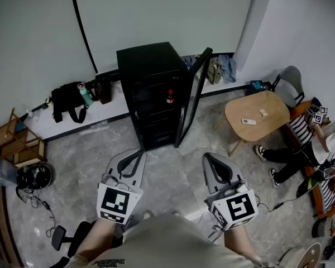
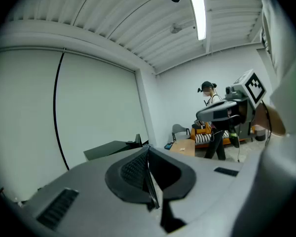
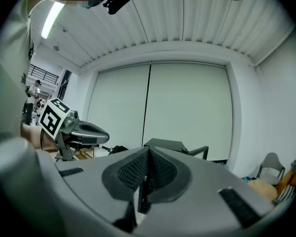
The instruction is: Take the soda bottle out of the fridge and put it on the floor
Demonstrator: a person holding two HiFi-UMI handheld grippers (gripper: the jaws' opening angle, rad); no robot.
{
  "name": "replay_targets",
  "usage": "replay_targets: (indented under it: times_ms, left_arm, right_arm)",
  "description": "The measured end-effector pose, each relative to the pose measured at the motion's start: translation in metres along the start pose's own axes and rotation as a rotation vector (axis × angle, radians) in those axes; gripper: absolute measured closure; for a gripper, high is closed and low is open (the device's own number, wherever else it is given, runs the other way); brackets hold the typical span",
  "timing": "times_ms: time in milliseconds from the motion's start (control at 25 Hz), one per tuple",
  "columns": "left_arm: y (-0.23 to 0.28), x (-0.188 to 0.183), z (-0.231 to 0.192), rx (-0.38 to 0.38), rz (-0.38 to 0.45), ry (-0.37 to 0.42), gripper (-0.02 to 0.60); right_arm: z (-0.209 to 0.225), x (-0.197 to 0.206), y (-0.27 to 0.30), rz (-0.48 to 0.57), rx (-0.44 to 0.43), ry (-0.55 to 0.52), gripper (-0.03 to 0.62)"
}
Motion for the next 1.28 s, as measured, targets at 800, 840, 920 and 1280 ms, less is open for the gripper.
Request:
replay_targets:
  times_ms: [800, 840, 920, 1280]
  left_arm:
    - [0.028, -0.004, 0.054, -0.003, -0.018, -0.072, 0.574]
    - [0.029, -0.003, 0.058, -0.007, -0.023, -0.069, 0.574]
    - [0.032, -0.003, 0.066, -0.012, -0.029, -0.065, 0.574]
    - [0.034, -0.004, 0.081, -0.031, -0.049, -0.038, 0.575]
  right_arm:
    - [0.037, 0.039, -0.024, -0.037, -0.078, 0.043, 0.597]
    - [0.038, 0.042, -0.026, -0.038, -0.086, 0.041, 0.597]
    - [0.039, 0.047, -0.030, -0.049, -0.104, 0.038, 0.597]
    - [0.045, 0.053, -0.030, -0.049, -0.134, 0.050, 0.597]
Point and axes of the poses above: the fingertips, and each gripper's own axes: y forward along the fingers, z to its right, x out of its underside, the point moved 5 cm from there along -y, backward along the fingers, and after that the axes turned 3 degrees about x, right-handed, at the moved point
